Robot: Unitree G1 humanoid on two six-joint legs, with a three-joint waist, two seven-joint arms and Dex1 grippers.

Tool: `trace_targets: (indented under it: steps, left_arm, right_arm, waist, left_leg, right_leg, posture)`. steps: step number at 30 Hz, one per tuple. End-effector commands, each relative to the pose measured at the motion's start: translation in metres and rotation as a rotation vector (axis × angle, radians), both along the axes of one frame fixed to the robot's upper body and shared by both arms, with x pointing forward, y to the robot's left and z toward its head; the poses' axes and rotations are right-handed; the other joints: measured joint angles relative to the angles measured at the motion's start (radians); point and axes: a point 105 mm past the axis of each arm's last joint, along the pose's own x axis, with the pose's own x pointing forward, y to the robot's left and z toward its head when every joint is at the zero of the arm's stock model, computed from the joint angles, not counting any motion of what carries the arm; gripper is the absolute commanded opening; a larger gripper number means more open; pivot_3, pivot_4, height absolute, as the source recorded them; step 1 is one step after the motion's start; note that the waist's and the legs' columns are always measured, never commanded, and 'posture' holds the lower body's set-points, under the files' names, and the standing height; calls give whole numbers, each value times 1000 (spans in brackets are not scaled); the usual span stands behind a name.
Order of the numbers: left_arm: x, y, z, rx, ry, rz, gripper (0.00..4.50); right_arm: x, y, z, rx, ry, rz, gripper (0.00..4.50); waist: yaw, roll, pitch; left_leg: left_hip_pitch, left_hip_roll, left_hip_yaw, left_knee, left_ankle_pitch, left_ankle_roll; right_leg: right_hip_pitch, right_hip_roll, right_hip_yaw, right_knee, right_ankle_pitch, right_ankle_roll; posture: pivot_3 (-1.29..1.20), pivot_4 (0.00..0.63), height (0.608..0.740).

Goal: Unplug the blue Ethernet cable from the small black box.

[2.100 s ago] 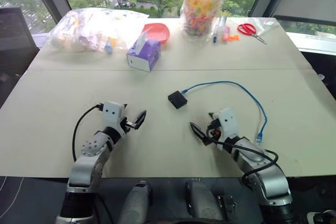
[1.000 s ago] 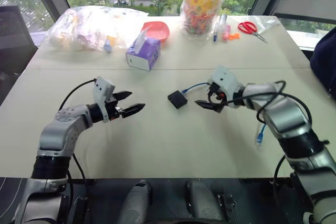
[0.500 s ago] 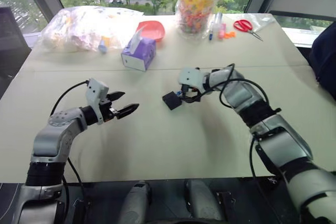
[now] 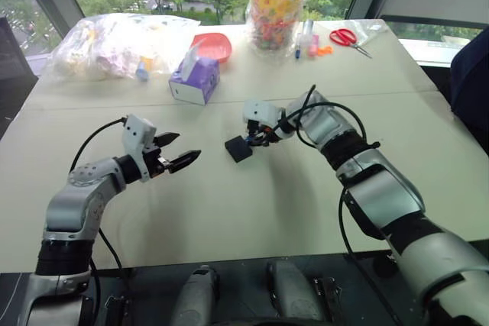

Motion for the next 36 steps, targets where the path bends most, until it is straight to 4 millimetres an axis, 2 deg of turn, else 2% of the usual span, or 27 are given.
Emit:
trace_targets:
  steps: [1, 7, 9, 13, 17, 24, 27, 34, 36]
  left_arm:
    - [7, -5, 7, 46, -38, -41, 4500]
    - [19, -22, 14, 28, -36, -128, 4500]
    - [22, -32, 18, 11, -24, -177, 4500]
    - [24, -52, 28, -41, 16, -288, 4500]
    - [23, -65, 34, -77, 56, -373, 4500]
    - [19, -82, 40, -111, 75, -468, 4500]
    - [22, -84, 41, -113, 71, -464, 3674]
    - [26, -87, 41, -133, 64, -457, 514]
    - [26, -87, 40, -132, 67, -459, 454]
  right_arm:
    - [-4, -3, -1, -41, -56, 38, 115]
    - [-11, -3, 22, -36, -381, 123, 115]
    - [-19, -2, 39, 3, -565, 159, 115]
    - [-39, -9, 64, -30, -905, 237, 115]
    - [-54, -13, 75, -27, -1028, 241, 115]
    - [-61, -15, 82, -56, -1059, 241, 115]
    - [-63, -16, 80, -73, -1048, 260, 0]
    - [-68, -12, 83, -72, -1044, 277, 0]
    - [-70, -12, 82, -75, -1034, 287, 0]
  waist:
    - [4, 0, 0]
    - [12, 0, 0]
    - [15, 0, 0]
    - [26, 0, 0]
    - [24, -1, 1]
    - [27, -1, 1]
    - [28, -1, 1]
    - [26, -1, 1]
    - [27, -1, 1]
  left_leg:
    - [1, 0, 0, 0, 0, 0]
    - [0, -1, -1, 2, 0, -1]
    - [-4, -1, -1, 2, 0, -1]
    - [-16, -2, 0, 4, 1, -1]
    - [-17, -1, 0, 3, 1, -2]
    - [-16, -1, 0, 5, 1, -1]
    - [-16, -1, 0, 5, 1, -1]
    - [-16, -1, 0, 5, 1, -1]
    - [-16, -1, 0, 5, 1, -1]
  right_leg:
    - [1, 0, 0, 1, 0, 0]
    - [1, 0, 0, 2, 0, 0]
    - [-3, 0, 0, 2, 0, 1]
    - [-15, -1, 1, 3, 0, 1]
    - [-17, -1, 1, 3, 0, 1]
    - [-15, -1, 1, 3, 0, 1]
    - [-14, -1, 1, 3, 0, 1]
    - [-15, -1, 1, 3, 0, 1]
    - [-14, -1, 1, 3, 0, 1]
  posture:
    - [0, 150, 740]
    - [0, 150, 740]
    - [0, 150, 740]
    - [0, 150, 740]
    - [0, 150, 740]
    - [0, 150, 740]
    - [0, 150, 740]
    - [0, 150, 740]
    - [0, 150, 740]
